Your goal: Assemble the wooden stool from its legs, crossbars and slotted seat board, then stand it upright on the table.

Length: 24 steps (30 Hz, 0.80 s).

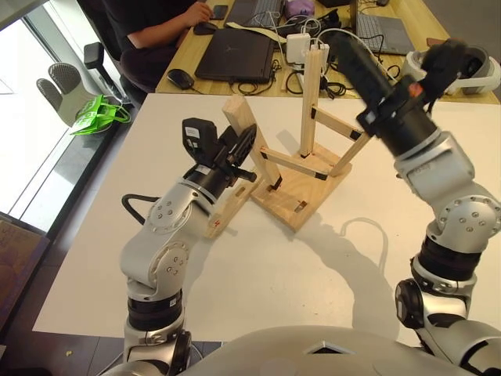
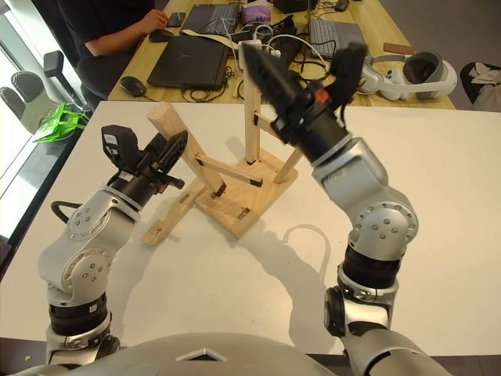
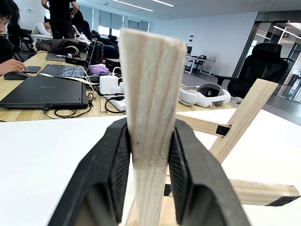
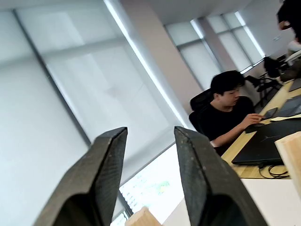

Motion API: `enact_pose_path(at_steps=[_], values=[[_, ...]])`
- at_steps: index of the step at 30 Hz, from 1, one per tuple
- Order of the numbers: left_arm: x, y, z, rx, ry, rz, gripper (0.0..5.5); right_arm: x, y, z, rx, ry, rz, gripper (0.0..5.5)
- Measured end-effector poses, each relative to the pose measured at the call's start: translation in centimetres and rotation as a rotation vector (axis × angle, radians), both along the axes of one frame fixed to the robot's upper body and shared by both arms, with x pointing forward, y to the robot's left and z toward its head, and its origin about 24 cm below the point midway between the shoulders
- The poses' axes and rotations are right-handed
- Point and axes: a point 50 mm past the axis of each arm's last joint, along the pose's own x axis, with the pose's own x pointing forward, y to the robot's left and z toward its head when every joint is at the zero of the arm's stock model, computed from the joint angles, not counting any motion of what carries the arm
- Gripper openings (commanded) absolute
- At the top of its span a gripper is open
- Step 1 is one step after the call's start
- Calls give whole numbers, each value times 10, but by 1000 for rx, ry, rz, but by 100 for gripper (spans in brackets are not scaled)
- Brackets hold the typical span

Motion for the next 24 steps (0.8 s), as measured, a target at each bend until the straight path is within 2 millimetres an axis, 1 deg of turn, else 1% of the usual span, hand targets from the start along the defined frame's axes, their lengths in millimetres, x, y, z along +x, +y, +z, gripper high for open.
enact_pose_path(at_steps=[5,9,15,19,24], values=[[5,5,-3,43,-34,-42,102,2,-3,7,83,45,-14,187],[6,6,-4,52,-42,-78,102,5,-5,5,101,86,-23,187],[-5,6,-3,76,-30,-153,102,7,-10,4,86,99,-43,187],[-8,11,0,90,-4,-192,102,7,-11,4,86,101,-50,187],[-9,15,4,103,33,-190,102,8,-8,2,71,107,-52,187]])
